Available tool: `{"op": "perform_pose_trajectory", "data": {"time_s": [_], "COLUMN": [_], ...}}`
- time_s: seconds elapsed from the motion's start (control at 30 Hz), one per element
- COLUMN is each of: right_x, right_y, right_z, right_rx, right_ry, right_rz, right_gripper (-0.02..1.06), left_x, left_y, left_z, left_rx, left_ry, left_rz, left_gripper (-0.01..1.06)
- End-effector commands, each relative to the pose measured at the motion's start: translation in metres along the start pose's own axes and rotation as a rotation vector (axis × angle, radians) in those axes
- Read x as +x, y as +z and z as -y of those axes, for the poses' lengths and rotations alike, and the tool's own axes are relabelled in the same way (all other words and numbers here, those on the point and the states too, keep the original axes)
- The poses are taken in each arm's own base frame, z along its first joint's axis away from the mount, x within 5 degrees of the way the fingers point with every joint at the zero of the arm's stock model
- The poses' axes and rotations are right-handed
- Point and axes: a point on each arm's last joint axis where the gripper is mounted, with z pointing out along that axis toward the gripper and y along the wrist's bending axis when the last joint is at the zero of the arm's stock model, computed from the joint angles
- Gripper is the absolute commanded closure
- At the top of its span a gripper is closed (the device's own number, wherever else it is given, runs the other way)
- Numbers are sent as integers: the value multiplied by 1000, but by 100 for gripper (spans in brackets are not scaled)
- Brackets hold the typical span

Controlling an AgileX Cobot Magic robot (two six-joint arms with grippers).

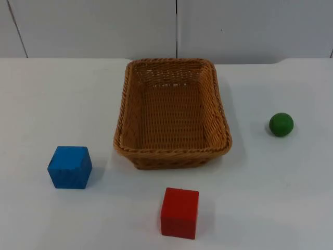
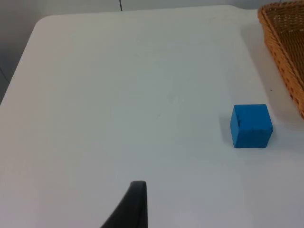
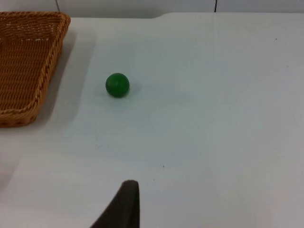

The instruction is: Place all geometric objects except the red cube into the basket.

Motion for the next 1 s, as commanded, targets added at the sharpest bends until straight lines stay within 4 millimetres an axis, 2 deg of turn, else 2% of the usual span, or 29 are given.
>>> {"op": "perform_pose_trajectory", "data": {"time_s": [0.0,0.2,0.3,0.33,0.4,0.53,0.57,0.6,0.63,0.73,0.77,0.9,0.93,0.97], "right_x": [0,0,0,0,0,0,0,0,0,0,0,0,0,0], "right_y": [0,0,0,0,0,0,0,0,0,0,0,0,0,0], "right_z": [0,0,0,0,0,0,0,0,0,0,0,0,0,0], "right_rx": [7,10,10,10,10,10,10,10,10,10,10,10,10,10], "right_ry": [2,0,0,0,0,0,0,0,0,0,0,0,0,0], "right_rz": [9,9,9,9,9,9,9,9,9,9,9,9,9,9], "right_gripper": [-1,-1,-1,-1,-1,-1,-1,-1,-1,-1,-1,-1,-1,-1], "left_x": [-2,-21,-45,-58,-62,-88,-88,-93,-96,-96,-96,-83,-83,-81], "left_y": [3,8,19,26,29,66,66,84,94,131,131,174,174,183], "left_z": [1,1,-1,-1,-1,1,1,2,2,3,3,9,9,10], "left_rx": [12,14,1,1,3,28,28,43,50,60,60,132,132,143], "left_ry": [-11,-11,2,5,5,0,0,2,-2,-11,-11,-34,-34,-46], "left_rz": [-7,-58,-94,-102,-113,-220,-220,-264,-280,-387,-387,-557,-557,-580], "left_gripper": [0,0,0,0,0,0,0,0,0,0,0,0,0,0]}}
